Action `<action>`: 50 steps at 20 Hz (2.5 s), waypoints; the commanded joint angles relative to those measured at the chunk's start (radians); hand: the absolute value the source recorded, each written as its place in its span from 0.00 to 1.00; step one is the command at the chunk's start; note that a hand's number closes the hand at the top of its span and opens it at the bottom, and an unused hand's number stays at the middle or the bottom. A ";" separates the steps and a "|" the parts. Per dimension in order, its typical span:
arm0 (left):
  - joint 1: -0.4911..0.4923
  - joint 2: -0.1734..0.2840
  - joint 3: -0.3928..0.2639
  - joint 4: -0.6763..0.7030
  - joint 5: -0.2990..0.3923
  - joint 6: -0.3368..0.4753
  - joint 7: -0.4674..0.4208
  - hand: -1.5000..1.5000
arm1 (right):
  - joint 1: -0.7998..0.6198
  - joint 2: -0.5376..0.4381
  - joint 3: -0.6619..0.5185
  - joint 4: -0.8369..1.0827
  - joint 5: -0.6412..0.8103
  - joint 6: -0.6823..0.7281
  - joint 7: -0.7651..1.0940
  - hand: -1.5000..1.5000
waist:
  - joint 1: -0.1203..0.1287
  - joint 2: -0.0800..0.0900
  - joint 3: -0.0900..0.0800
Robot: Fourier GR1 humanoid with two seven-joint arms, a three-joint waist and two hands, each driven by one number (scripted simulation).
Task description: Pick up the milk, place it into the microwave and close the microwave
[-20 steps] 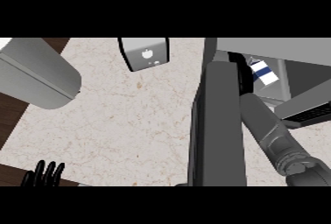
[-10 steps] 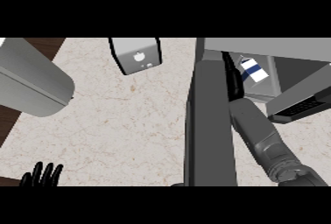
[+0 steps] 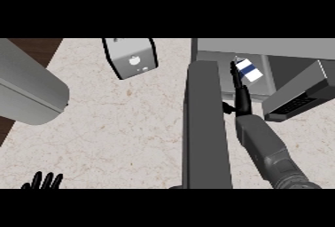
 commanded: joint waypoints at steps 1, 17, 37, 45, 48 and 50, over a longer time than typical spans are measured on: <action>0.023 0.013 0.020 -0.071 0.028 0.016 0.050 0.00 | 0.076 -0.025 -0.005 0.015 -0.004 0.112 -0.083 0.00 | -0.025 -0.010 -0.001; 0.021 -0.045 -0.109 -0.045 -0.140 0.075 0.087 0.00 | 0.280 -0.016 0.039 -0.069 0.008 0.348 -0.200 0.00 | -0.085 -0.037 -0.005; -0.268 -0.065 -0.286 0.165 -0.390 0.065 0.222 1.00 | 0.623 -0.231 -0.020 -0.381 -0.142 0.555 -0.140 0.00 | -0.099 -0.040 -0.006; -0.467 -0.221 -0.273 0.335 -0.436 0.190 0.295 1.00 | 0.776 -0.280 -0.045 -0.441 -0.200 0.612 -0.195 0.00 | -0.098 -0.038 -0.006; -0.642 -0.223 -0.240 0.529 -0.421 0.237 0.249 1.00 | 0.730 -0.322 -0.066 -0.361 -0.211 0.641 -0.200 0.00 | -0.098 -0.034 -0.005; -0.622 -0.224 -0.315 0.474 -0.458 0.235 0.298 1.00 | 0.777 -0.340 -0.064 -0.425 -0.232 0.688 -0.198 0.00 | -0.100 -0.037 -0.006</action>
